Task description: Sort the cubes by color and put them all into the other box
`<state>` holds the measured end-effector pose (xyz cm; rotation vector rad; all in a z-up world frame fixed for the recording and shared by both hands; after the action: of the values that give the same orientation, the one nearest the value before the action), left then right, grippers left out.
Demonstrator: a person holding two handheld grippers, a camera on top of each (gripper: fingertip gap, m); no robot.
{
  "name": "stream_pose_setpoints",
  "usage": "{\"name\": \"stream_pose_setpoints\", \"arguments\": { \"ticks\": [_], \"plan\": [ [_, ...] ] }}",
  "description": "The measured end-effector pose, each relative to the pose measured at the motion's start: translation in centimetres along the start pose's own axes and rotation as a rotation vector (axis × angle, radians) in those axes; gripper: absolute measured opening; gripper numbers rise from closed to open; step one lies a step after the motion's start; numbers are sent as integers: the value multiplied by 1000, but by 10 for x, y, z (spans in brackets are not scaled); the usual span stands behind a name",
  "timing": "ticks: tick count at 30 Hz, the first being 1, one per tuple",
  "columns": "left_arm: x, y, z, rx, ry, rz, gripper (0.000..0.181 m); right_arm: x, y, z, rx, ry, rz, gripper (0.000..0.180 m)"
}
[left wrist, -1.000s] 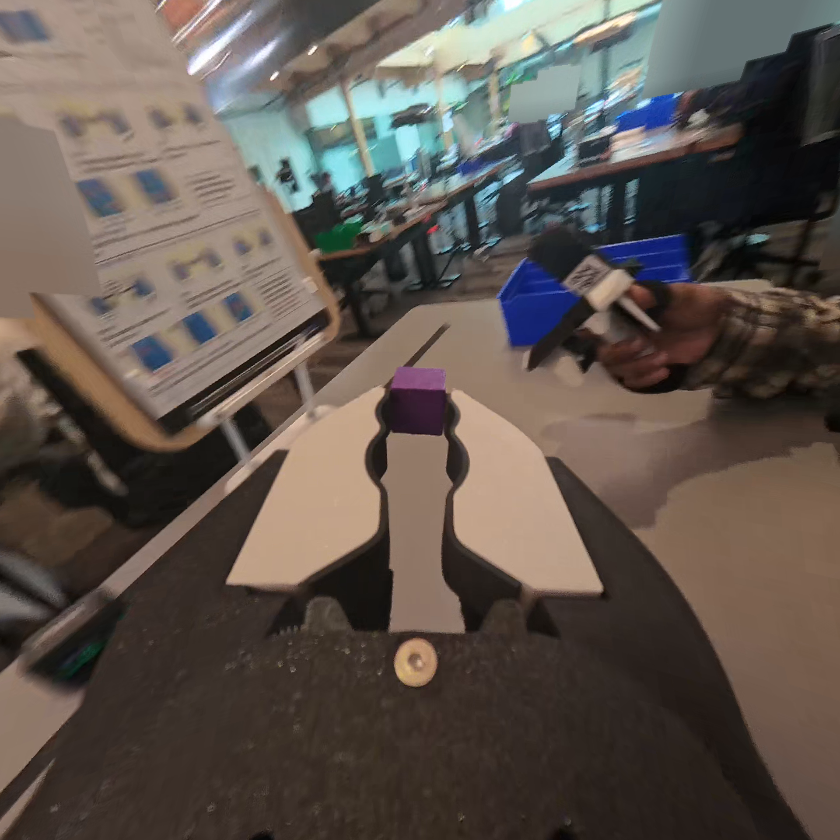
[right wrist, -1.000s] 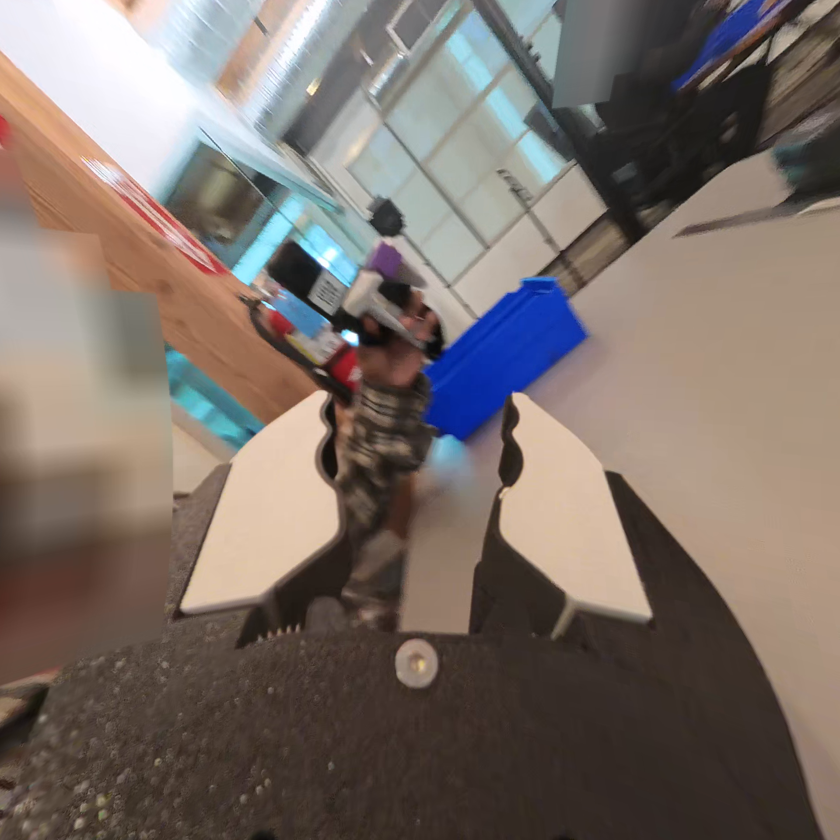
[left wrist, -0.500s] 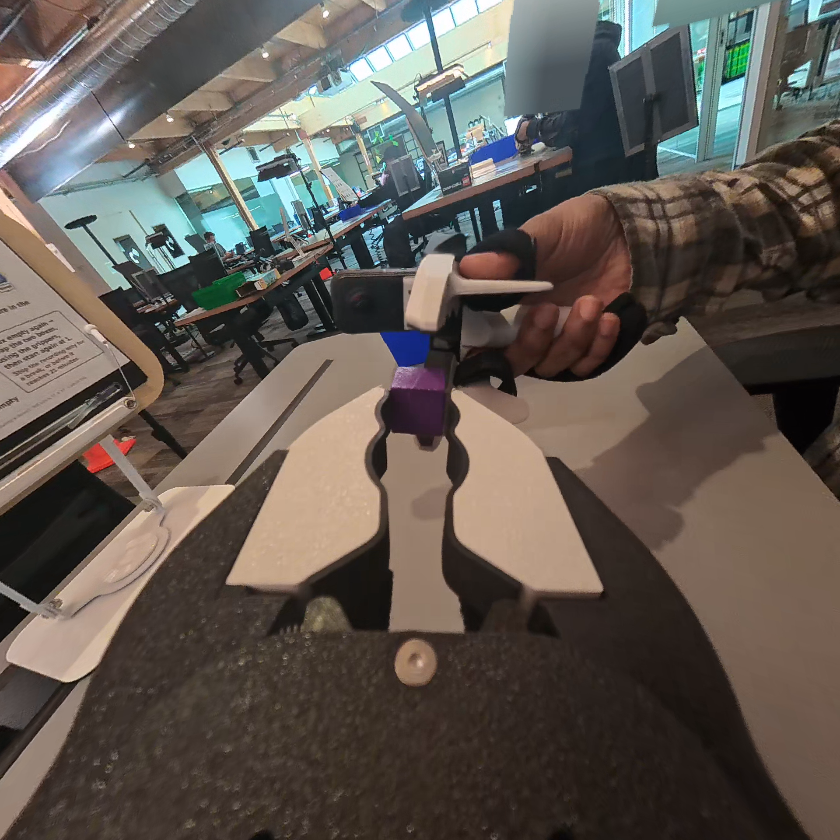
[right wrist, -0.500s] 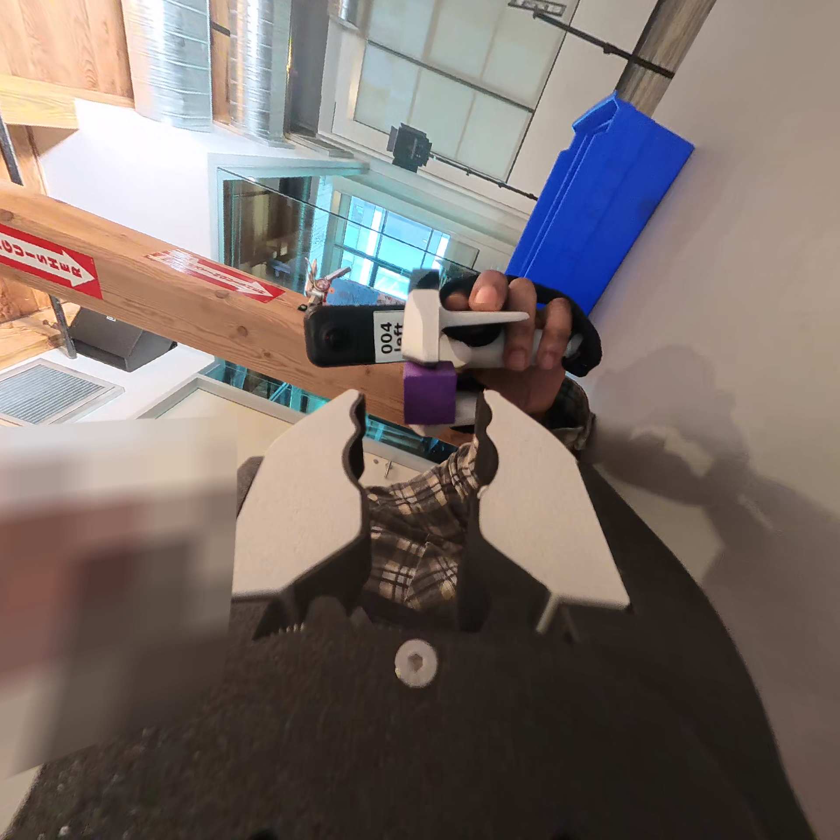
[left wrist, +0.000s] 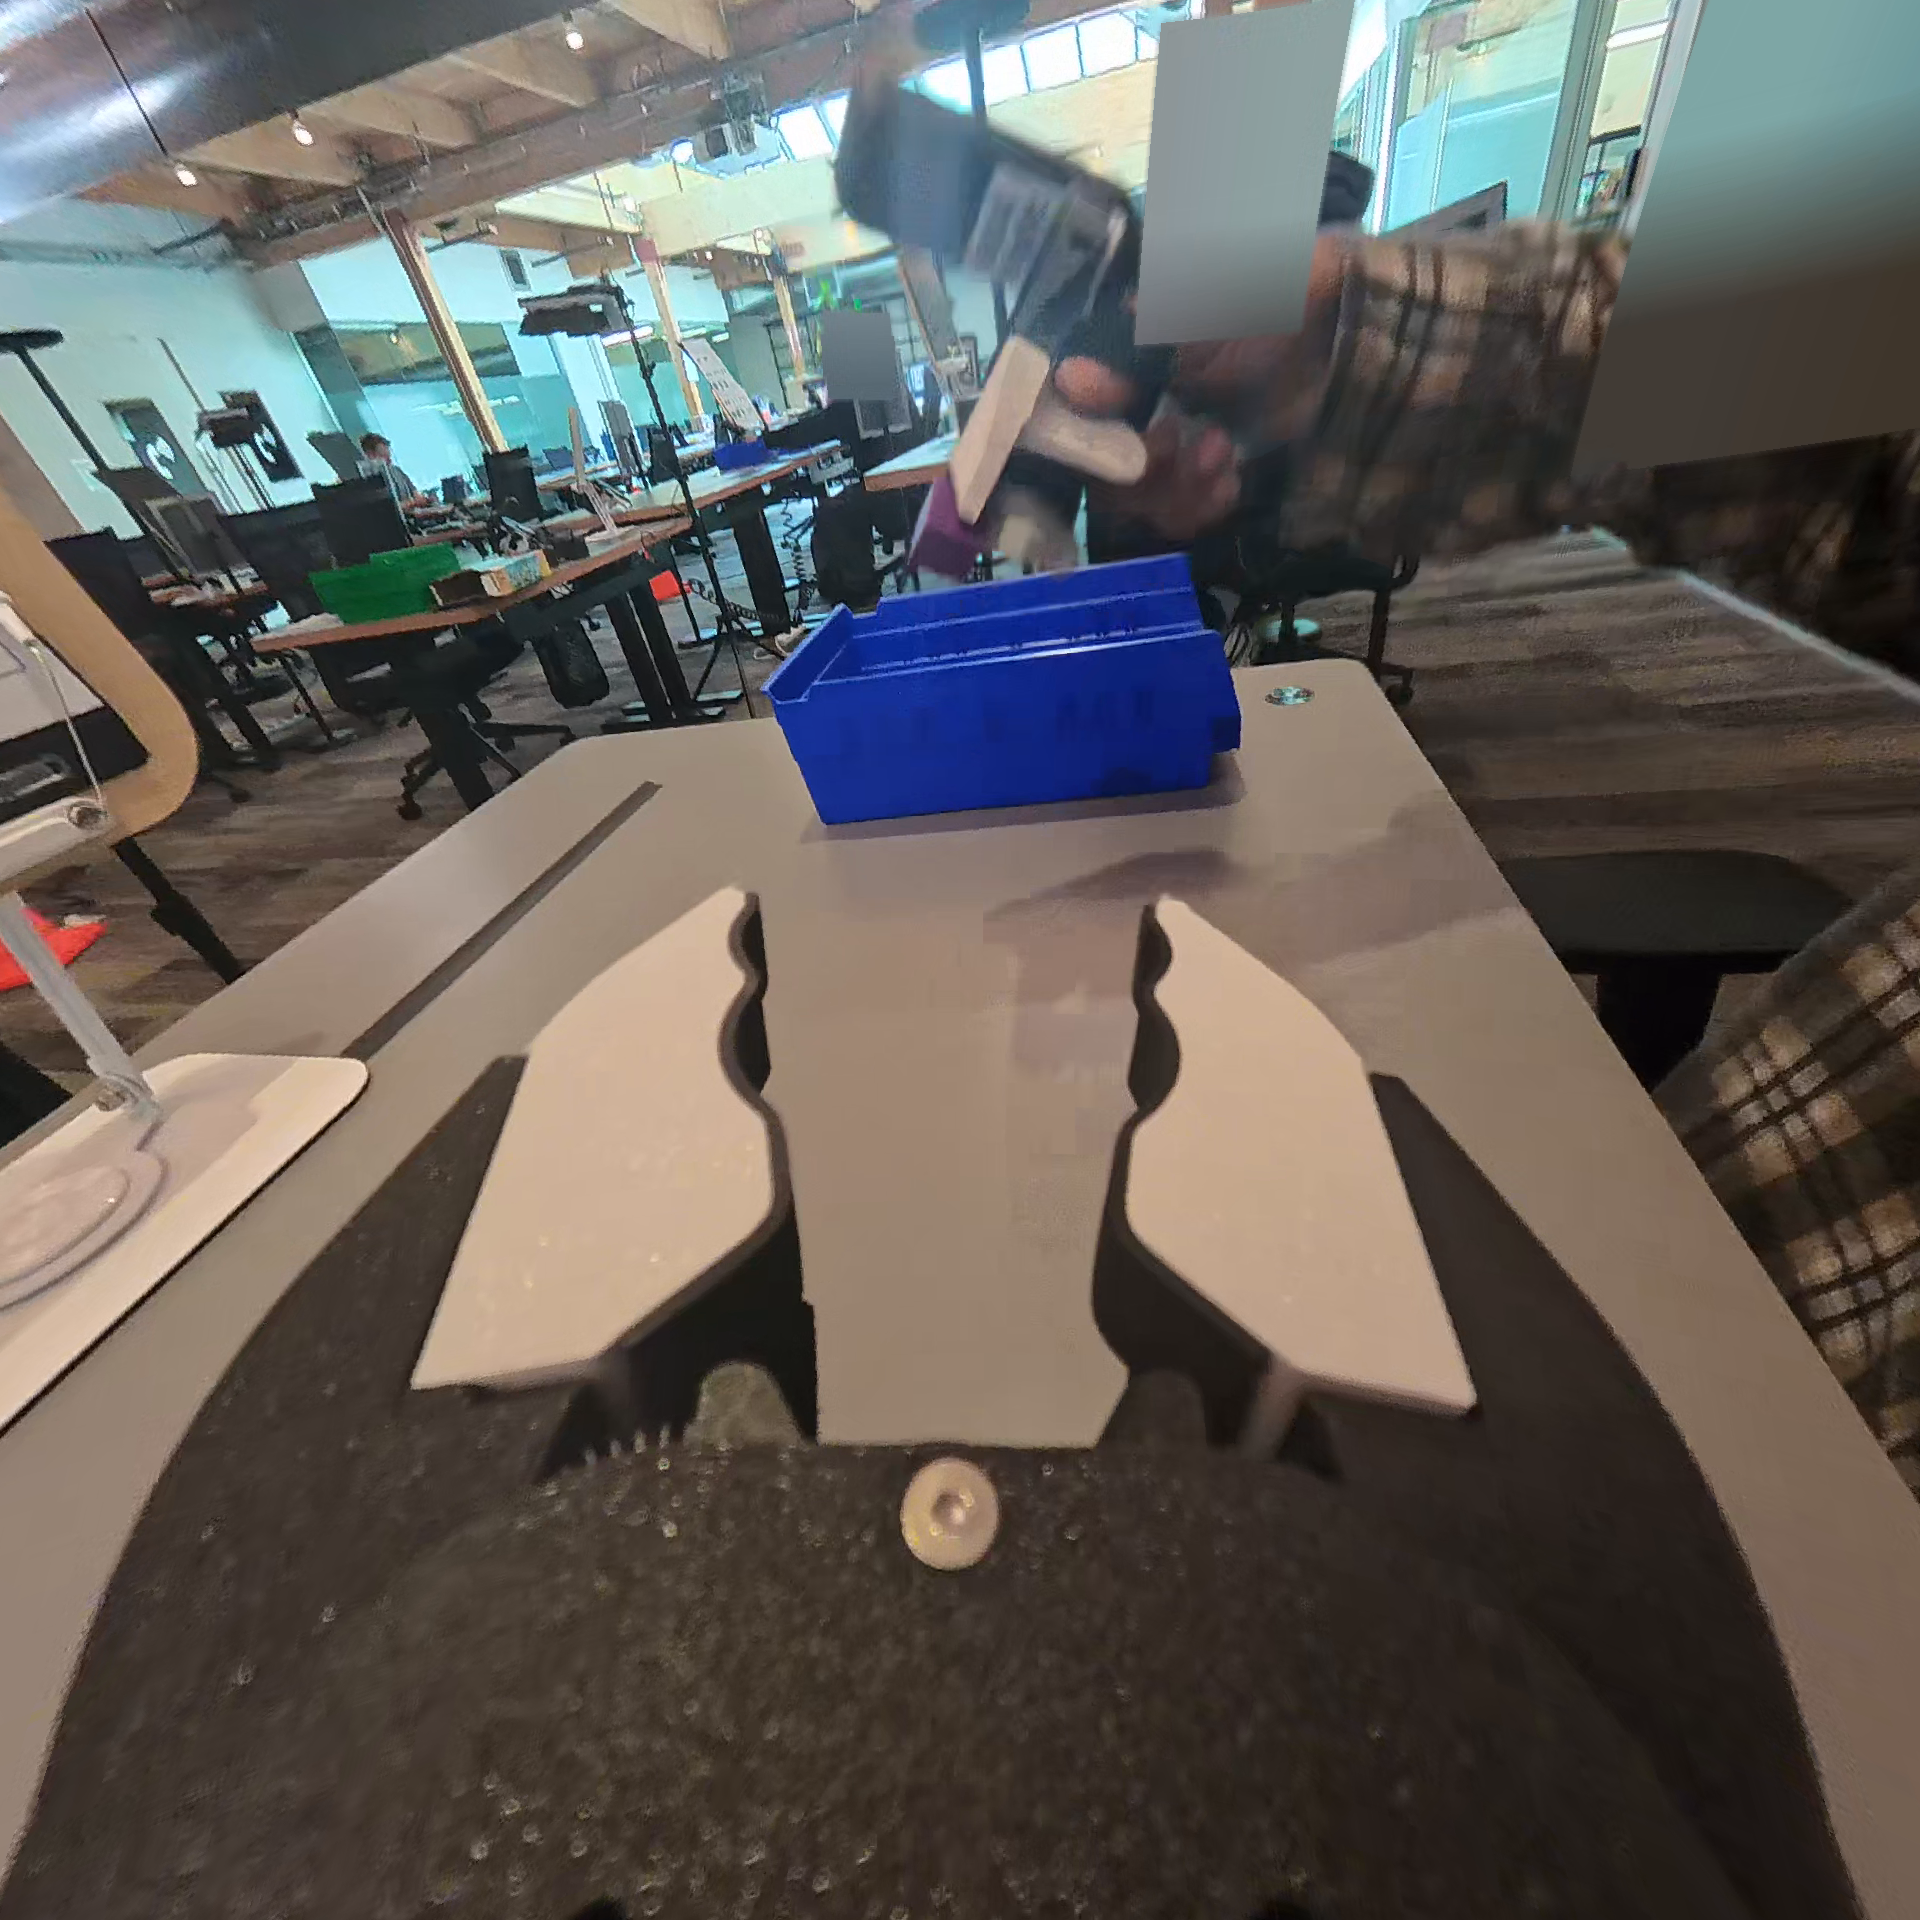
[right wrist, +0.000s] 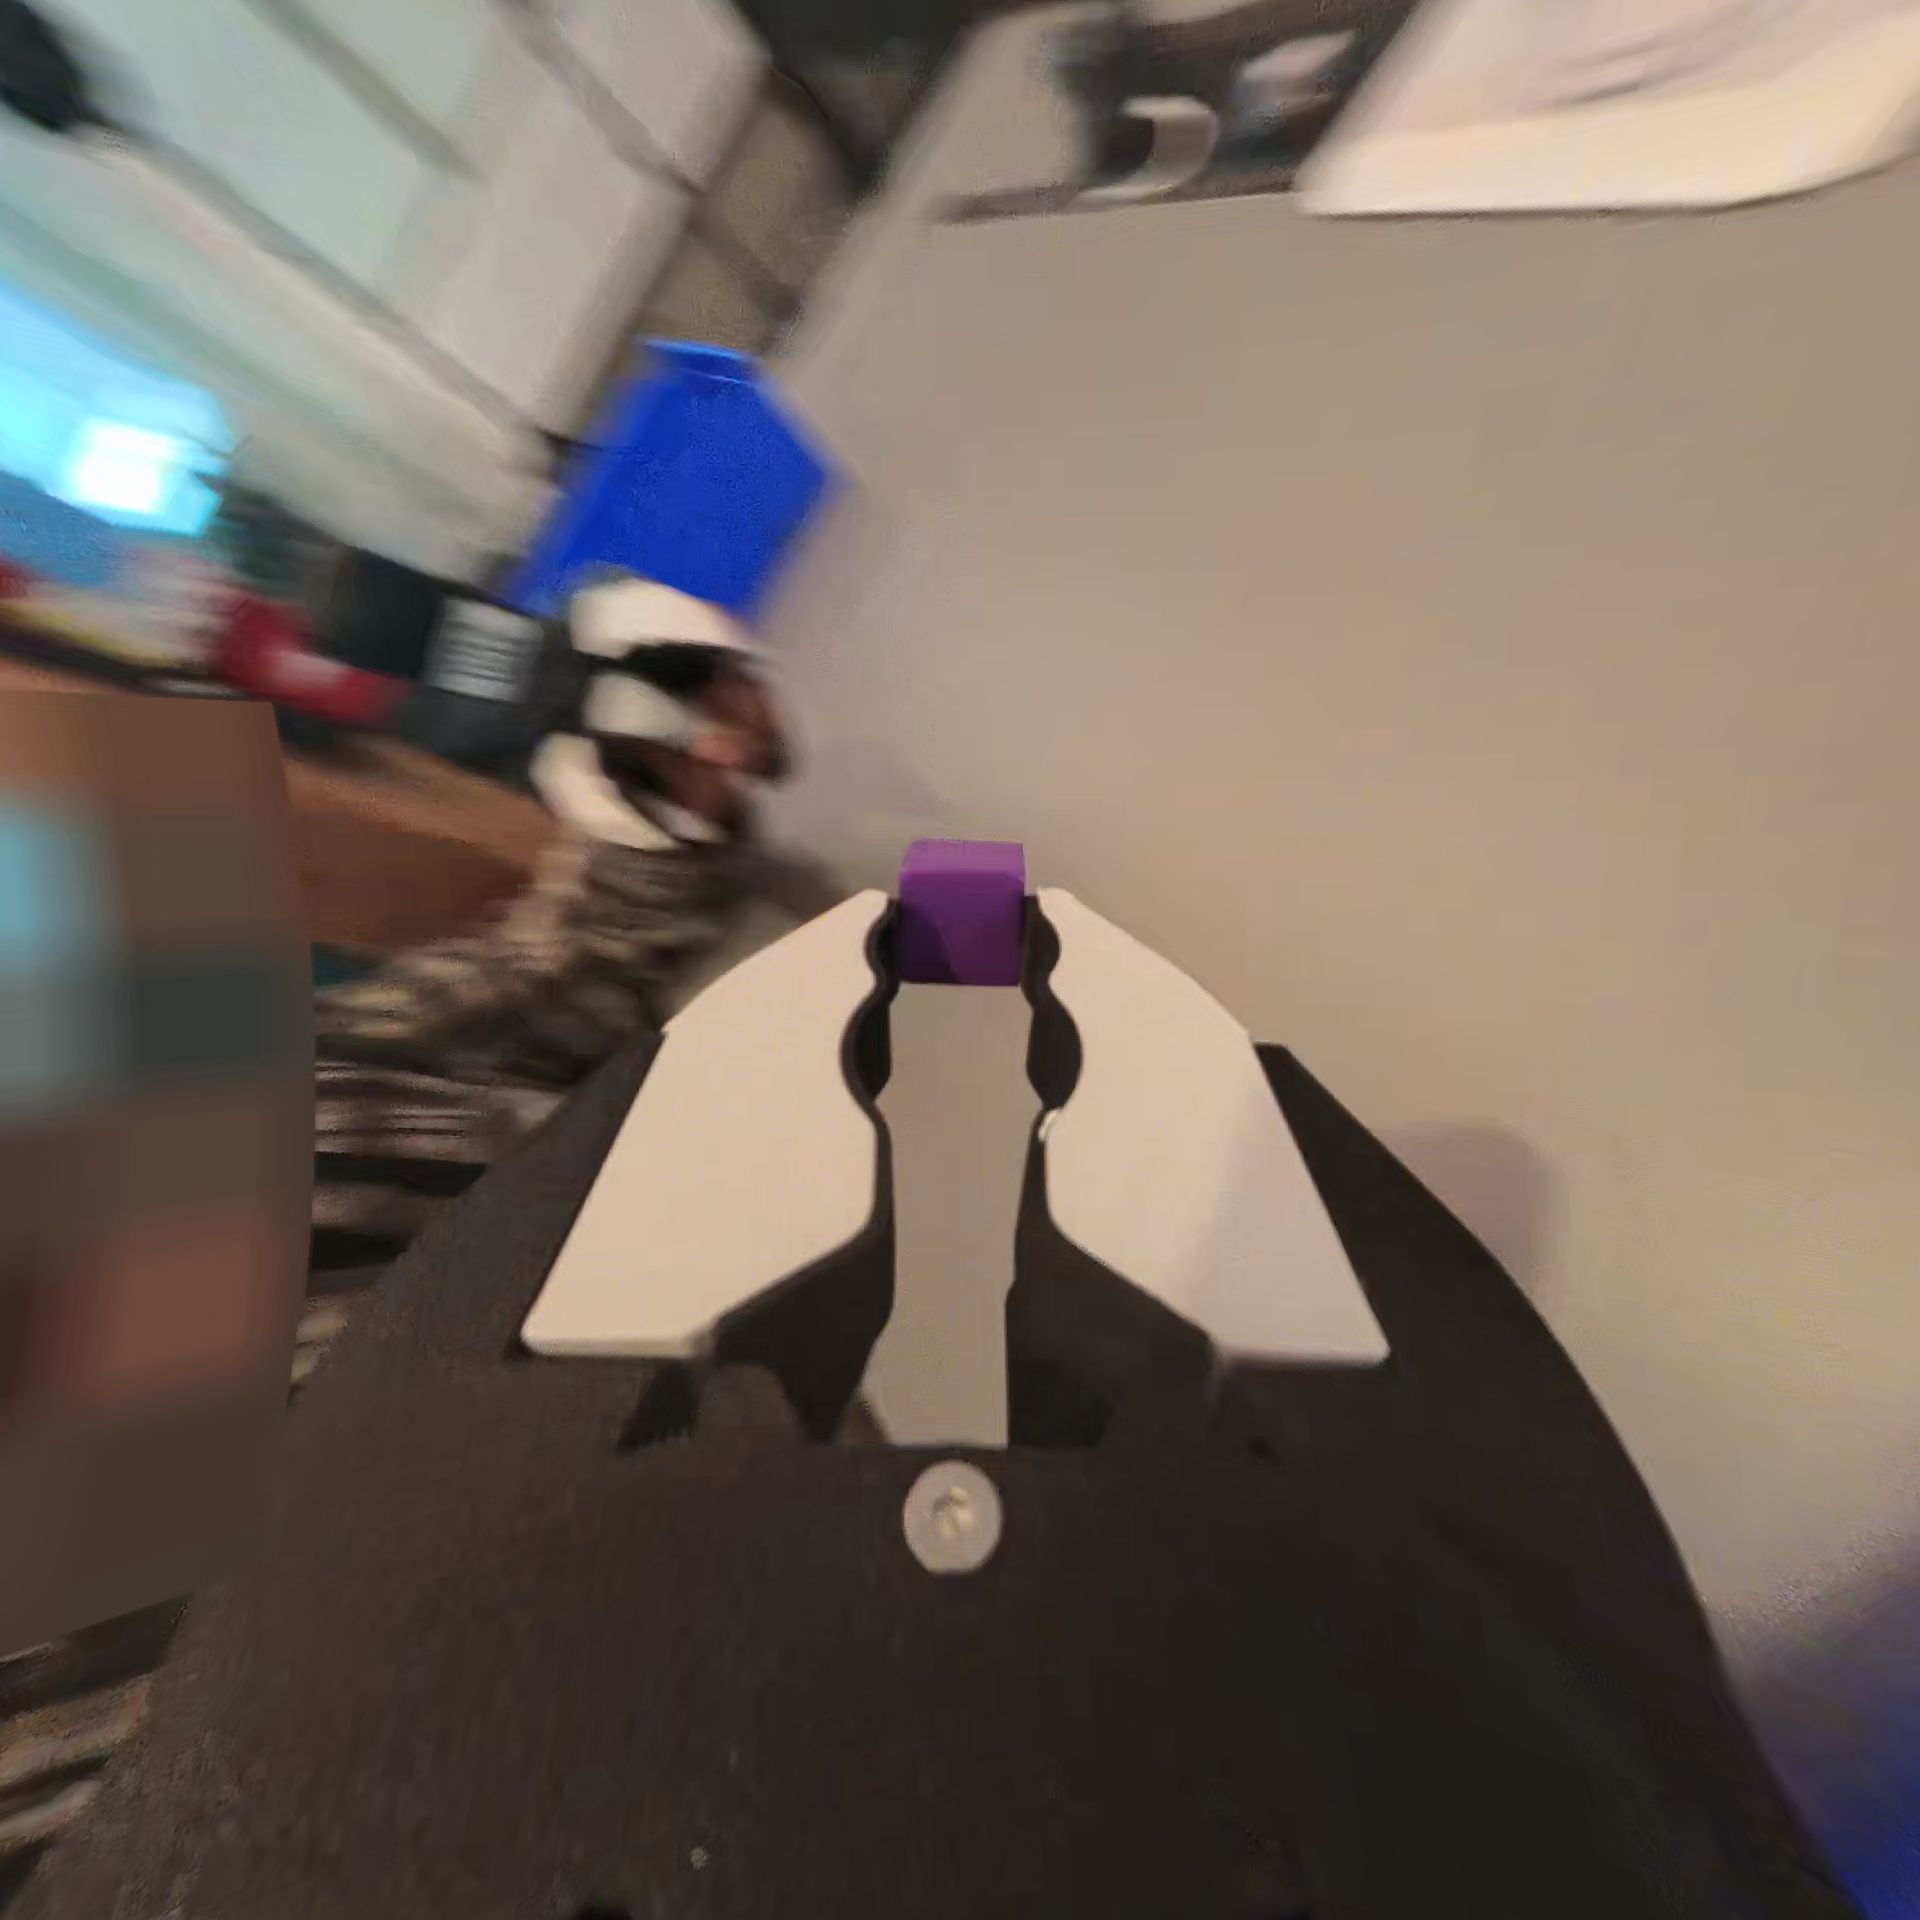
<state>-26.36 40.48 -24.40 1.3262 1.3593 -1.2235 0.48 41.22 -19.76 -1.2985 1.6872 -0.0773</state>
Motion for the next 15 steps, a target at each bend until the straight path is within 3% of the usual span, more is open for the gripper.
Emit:
{"name": "stream_pose_setpoints", "arguments": {
  "ticks": [3, 5, 8, 15],
  "plan": [
    [4, 4, 1, -8, 22, -40, 66, 10, -94, 77, 507, -60, -70, 21],
    [5, 7, 3, 0, 21, -48, 63, 31, -142, 120, 741, -28, -183, 22],
    [6, 8, 3, -1, 23, -47, 59, 76, -170, 168, 854, 93, -368, 22],
    [12, 10, 3, 8, 15, -64, 54, 135, -161, 227, 956, 189, -620, 21]
  ]
}}
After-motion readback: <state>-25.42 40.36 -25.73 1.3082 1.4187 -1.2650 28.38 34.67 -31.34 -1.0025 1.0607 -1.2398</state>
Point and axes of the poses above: each gripper's, where its closed fingertips meet, y out along the fingers, x out of its underside, z = x × y across the jaws, the point moved 5 cm from there along -y, back along the fingers, and after that the axes turned 9 degrees about x, right-handed, at the moved point
